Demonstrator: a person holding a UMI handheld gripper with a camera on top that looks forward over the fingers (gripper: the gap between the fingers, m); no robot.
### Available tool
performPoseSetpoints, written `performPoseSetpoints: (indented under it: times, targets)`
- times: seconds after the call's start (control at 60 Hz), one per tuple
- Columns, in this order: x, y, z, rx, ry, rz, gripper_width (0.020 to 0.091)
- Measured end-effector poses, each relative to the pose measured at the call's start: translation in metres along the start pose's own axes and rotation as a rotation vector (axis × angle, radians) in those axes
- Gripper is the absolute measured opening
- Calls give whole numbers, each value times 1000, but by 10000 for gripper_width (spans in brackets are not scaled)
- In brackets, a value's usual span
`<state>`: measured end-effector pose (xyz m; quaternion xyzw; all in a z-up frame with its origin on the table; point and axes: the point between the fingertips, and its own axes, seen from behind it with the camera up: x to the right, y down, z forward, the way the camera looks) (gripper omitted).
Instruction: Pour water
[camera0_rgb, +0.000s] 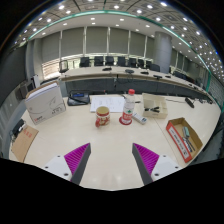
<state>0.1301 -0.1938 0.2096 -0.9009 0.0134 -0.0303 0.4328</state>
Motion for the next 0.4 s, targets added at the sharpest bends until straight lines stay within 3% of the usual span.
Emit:
performPoseSetpoints:
  times: [0.4]
  targets:
    - [-12, 8, -46, 23, 3, -41, 858]
